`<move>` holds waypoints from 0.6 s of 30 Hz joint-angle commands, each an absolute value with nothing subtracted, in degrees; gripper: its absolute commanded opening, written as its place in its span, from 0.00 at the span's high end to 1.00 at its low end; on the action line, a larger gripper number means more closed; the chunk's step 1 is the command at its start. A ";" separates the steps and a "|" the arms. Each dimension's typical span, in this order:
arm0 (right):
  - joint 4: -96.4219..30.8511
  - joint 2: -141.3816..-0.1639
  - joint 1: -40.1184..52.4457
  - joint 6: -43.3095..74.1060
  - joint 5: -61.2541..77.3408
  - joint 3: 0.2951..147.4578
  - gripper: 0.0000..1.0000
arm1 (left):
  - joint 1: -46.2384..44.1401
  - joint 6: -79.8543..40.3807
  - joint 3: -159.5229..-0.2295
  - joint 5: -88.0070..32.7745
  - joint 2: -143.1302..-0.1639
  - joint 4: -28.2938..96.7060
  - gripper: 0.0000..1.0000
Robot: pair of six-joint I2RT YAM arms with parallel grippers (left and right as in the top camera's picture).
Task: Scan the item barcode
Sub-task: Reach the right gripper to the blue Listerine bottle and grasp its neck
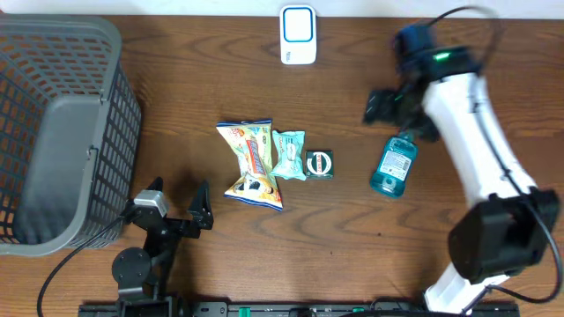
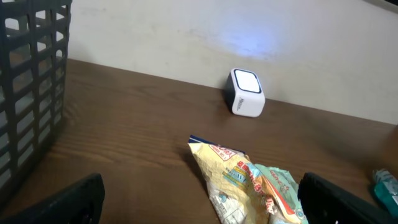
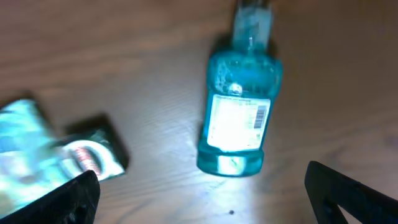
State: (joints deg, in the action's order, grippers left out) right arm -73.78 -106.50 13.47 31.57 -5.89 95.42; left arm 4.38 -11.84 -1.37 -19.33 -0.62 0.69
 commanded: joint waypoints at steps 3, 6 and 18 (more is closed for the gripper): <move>-72.84 -106.26 14.66 39.83 -13.54 91.44 0.01 | 4.21 -11.70 -0.27 -19.86 -0.23 2.52 0.02; -72.75 -106.26 12.32 38.39 -10.11 91.37 0.01 | 4.21 -11.70 -0.27 -19.86 -0.23 2.52 0.02; -52.25 -106.26 -8.05 10.20 23.68 75.85 0.01 | 4.21 -11.70 -0.27 -19.86 -0.23 2.52 0.02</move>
State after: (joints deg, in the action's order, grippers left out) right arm -55.75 -106.48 -3.33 17.15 12.47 80.86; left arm 4.38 -11.81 -1.37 -19.33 -0.62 0.69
